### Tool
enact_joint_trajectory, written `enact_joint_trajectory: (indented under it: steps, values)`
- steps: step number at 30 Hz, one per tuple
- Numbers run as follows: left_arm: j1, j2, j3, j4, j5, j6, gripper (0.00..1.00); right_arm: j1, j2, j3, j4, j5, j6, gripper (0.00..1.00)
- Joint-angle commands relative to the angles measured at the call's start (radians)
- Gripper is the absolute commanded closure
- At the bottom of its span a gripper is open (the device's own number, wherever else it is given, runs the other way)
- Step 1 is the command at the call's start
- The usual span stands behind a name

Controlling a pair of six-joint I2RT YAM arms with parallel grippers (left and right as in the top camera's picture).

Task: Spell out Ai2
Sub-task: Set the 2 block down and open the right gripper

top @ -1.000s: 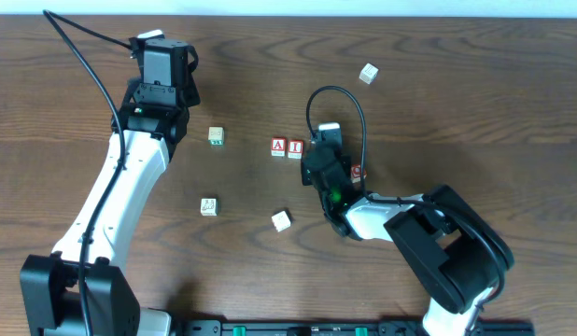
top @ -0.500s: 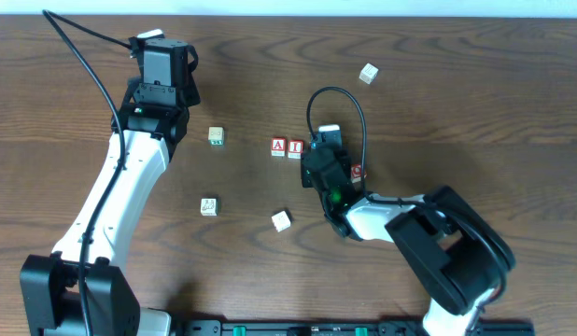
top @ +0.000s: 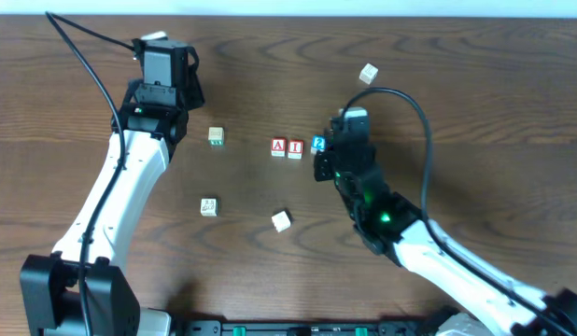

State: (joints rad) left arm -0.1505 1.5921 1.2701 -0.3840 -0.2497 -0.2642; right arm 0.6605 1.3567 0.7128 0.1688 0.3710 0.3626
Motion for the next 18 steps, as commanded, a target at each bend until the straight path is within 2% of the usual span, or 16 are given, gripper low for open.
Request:
enact_joint_trajectory:
  steps: [1,5,6,7,13,18]
  values:
    - [0.006,0.007,0.015,-0.037,0.108,-0.026,0.37,-0.005,-0.008,0.007,-0.047,-0.064,0.100,0.99]
    - [0.005,0.013,0.015,-0.085,0.203,-0.058,0.82,-0.045,-0.006,0.009,-0.070,-0.159,0.167,0.99]
    - [0.003,0.019,0.015,-0.094,0.226,-0.058,0.91,-0.056,-0.005,0.009,-0.075,-0.168,0.169,0.99]
    - [-0.002,0.032,0.014,-0.109,0.251,-0.058,0.94,-0.072,-0.003,0.009,-0.082,-0.178,0.169,0.99]
    - [-0.085,0.151,0.014,-0.162,0.294,-0.079,0.94,-0.148,0.012,0.009,-0.147,-0.227,0.168,0.98]
    - [-0.173,0.202,0.014,-0.145,0.214,-0.072,0.94,-0.195,0.045,0.037,-0.192,-0.291,0.168,0.99]
